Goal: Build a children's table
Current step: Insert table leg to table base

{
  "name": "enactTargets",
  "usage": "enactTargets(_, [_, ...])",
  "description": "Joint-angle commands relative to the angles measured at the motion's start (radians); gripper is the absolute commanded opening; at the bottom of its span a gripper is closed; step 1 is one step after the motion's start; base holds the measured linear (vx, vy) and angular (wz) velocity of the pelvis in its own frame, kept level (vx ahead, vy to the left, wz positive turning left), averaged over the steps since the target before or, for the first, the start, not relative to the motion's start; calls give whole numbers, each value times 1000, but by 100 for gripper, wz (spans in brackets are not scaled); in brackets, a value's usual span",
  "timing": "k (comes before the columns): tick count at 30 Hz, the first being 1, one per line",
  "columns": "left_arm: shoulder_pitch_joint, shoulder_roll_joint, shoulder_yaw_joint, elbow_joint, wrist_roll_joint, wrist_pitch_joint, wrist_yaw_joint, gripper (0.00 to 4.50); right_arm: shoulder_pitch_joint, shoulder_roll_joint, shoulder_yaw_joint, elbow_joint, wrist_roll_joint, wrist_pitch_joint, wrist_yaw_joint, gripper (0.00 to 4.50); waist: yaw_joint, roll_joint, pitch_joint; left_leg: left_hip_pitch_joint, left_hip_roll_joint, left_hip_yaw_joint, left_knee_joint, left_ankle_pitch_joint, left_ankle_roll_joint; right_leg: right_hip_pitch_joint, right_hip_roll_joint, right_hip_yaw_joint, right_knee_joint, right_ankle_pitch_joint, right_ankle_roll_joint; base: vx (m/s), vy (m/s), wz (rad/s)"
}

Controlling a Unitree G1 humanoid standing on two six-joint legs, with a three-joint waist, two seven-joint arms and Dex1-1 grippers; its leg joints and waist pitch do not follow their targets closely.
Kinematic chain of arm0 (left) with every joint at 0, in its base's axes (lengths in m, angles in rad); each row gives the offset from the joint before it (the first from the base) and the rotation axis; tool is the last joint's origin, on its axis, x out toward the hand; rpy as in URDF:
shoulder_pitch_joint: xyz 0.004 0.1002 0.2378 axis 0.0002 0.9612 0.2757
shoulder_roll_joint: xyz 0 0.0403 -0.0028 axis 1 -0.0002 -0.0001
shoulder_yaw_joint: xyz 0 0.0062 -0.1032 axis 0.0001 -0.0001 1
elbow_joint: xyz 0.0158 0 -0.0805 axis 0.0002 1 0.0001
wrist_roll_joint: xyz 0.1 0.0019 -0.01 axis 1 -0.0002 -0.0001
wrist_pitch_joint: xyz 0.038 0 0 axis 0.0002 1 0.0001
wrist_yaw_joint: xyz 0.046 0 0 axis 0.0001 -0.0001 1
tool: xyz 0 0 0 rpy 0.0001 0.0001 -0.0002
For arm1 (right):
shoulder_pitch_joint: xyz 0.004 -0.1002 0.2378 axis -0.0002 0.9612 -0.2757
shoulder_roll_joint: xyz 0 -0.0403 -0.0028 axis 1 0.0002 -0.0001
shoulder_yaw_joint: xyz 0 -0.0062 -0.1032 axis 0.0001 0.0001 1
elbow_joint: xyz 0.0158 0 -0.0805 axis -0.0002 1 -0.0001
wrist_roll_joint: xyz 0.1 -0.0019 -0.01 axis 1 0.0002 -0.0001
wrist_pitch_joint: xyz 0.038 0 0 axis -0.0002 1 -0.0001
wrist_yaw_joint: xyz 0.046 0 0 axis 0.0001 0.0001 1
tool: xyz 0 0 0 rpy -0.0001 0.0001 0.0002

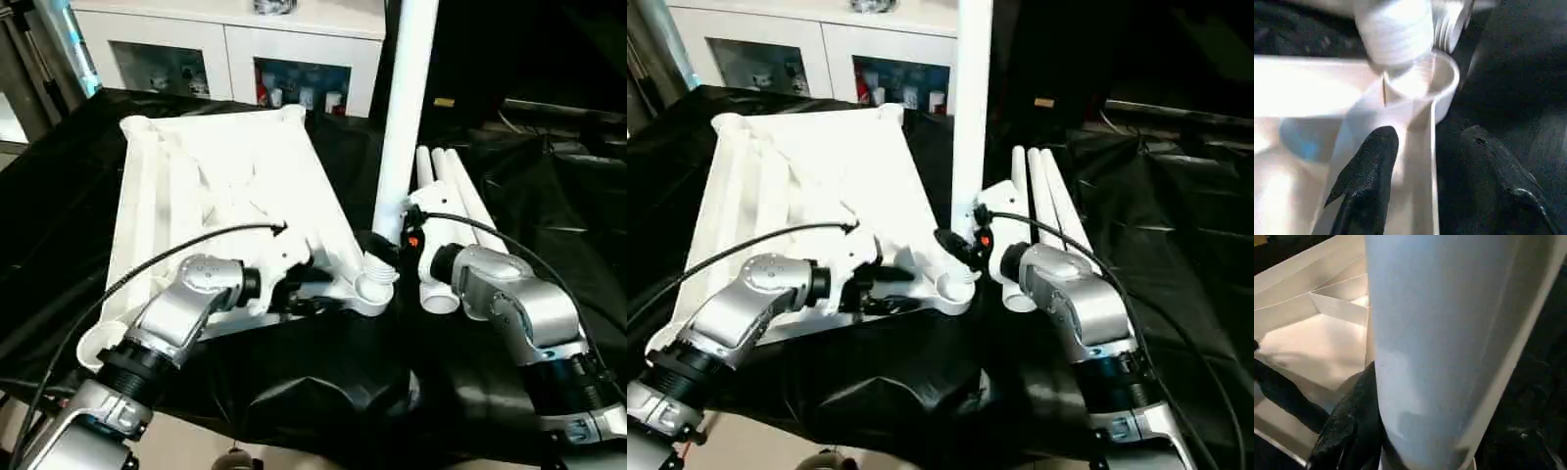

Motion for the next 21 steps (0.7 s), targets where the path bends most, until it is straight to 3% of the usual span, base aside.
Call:
enactTargets(1, [-3,6,-13,1,23,-12,-6,196,0,1,-25,-13,13,-7,6,190,-5,16,-76,26,53,-17,-71,-184,-45,46,-79,50,-75,-51,-214,0,0,0])
enactTargets(14, [-8,-3,-27,6,46,10,-32,108,3,8,-28,-18,14,0,22,190,-4,15,-76,25,52,-17,-70,-176,-41,46,-80,50,-74,-43,-222,0,0,0])
enactTargets(15, [-5,0,-34,2,49,16,-41,85,5,3,-27,-25,20,10,34,190,-3,19,-77,26,52,-17,-70,-179,-42,45,-80,50,-73,-40,-224,0,0,0])
enactTargets(20, [-3,0,-35,0,57,23,-53,64,9,-13,-36,-46,62,62,78,190,-4,16,-77,25,52,-17,-70,-181,-35,47,-79,50,-74,-32,-228,0,0,0])
enactTargets(21, [-3,-1,-34,0,57,24,-53,42,10,-17,-34,-49,64,67,84,190,-3,16,-77,24,52,-17,-69,-175,-32,49,-79,50,-73,-28,-229,0,0,0])
